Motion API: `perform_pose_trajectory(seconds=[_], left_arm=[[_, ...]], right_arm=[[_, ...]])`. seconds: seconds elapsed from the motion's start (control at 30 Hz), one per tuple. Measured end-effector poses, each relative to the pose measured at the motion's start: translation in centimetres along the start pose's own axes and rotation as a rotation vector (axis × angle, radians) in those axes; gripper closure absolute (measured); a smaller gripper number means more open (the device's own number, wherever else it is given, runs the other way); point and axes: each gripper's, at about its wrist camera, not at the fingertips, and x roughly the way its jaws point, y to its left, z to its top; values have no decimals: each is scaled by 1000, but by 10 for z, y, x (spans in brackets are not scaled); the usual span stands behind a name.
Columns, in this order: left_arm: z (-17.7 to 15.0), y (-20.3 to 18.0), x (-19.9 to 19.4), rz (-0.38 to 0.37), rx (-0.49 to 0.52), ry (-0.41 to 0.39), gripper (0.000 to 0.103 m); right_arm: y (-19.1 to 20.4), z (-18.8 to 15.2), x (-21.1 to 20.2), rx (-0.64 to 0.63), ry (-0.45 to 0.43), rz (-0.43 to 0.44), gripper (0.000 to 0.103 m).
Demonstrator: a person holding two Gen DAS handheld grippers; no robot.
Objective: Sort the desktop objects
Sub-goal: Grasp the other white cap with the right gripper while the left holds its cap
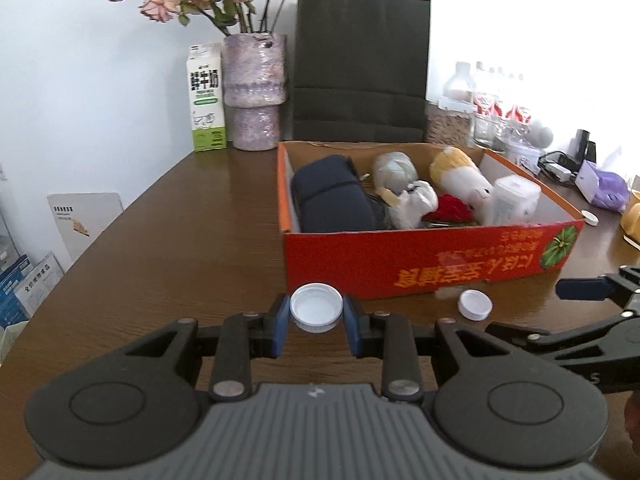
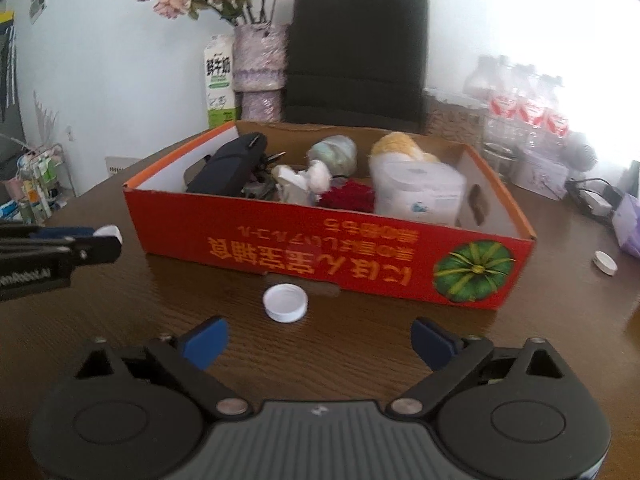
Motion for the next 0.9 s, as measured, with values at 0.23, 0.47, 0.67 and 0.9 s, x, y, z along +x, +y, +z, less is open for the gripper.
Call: perform_pose_trajectory(seconds=[0.23, 0.47, 0.67, 0.9], left_arm=[[-1, 14, 3, -8, -13, -2, 74], [-2, 21, 9, -28, -8, 5, 74], [-2, 26, 12, -28, -12, 8, 74], [-4, 27, 14, -24, -14, 12, 74]], right_arm=[[8, 10, 26, 27, 22, 8, 19], [12, 11, 39, 42, 44, -1, 33], [13, 13, 39, 42, 33, 2, 54], [22, 10, 34, 25, 22, -2, 76]])
